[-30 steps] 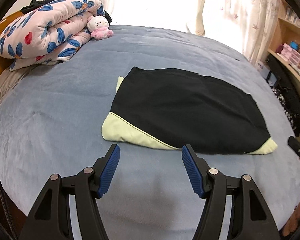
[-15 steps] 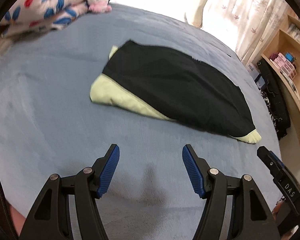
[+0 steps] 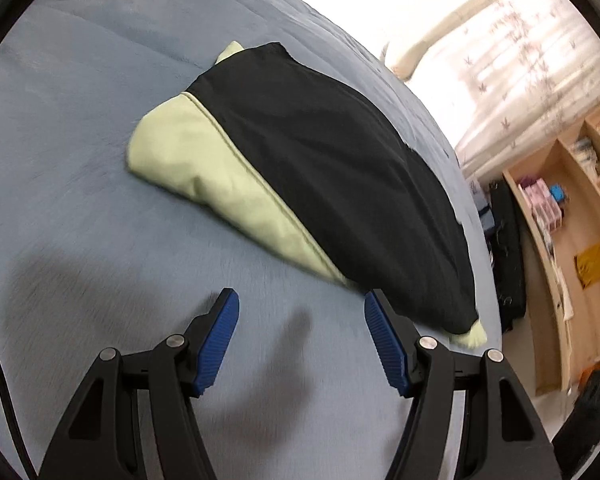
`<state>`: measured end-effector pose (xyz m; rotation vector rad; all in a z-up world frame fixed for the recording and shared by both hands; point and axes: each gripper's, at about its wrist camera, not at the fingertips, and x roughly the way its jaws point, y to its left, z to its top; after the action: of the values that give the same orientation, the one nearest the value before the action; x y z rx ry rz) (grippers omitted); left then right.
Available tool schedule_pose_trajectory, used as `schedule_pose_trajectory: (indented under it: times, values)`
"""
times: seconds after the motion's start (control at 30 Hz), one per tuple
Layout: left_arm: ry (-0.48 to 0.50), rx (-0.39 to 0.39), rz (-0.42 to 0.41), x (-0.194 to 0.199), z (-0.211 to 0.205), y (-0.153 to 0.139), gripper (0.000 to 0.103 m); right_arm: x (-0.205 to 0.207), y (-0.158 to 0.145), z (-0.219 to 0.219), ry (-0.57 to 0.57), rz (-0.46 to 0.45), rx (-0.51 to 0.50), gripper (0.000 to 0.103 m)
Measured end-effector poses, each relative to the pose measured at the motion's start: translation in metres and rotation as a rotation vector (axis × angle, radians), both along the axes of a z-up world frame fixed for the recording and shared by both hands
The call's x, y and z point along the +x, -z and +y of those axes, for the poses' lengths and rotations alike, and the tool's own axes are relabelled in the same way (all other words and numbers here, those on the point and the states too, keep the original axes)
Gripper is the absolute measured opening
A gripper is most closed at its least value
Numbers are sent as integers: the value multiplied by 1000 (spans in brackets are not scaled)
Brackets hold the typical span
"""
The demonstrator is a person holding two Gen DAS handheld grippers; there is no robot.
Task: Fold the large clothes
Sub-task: 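Move both grippers to the edge of the folded black bundle, then grasp the bundle edge with both grippers and flip it over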
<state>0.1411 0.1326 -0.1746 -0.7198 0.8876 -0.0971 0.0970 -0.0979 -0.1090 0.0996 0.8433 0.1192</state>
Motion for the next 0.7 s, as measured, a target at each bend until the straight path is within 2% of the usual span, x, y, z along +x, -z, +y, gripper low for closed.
schedule_pose_trajectory:
  times: [0.13, 0.37, 0.43, 0.47, 0.53, 0.57, 0.6, 0.63, 0.7]
  values:
    - [-46, -79, 11, 33, 14, 14, 64, 12, 9, 0, -7, 3, 6, 60]
    - [-112, -152, -26, 99, 41, 22, 64, 46, 26, -1, -16, 26, 17, 60]
    - [-125, -151, -35, 115, 45, 24, 63, 59, 28, -1, -16, 26, 9, 60]
    - [-132, -130, -49, 121, 45, 24, 58, 66, 28, 0, -18, 26, 11, 60]
    - [-140, -57, -75, 121, 42, 24, 41, 78, 26, -2, -20, 20, 18, 60]
    - [-145, -29, -84, 121, 41, 25, 26, 85, 24, -3, -18, 15, 20, 60]
    - [-154, -3, -107, 116, 40, 29, 19, 95, 20, -4, -13, 2, 15, 57]
    - [-162, -17, -121, 114, 44, 33, 17, 103, 18, -4, -11, -9, 3, 53]
    - [-172, -76, -142, 107, 48, 38, 13, 122, 12, -4, -9, -31, -26, 38]
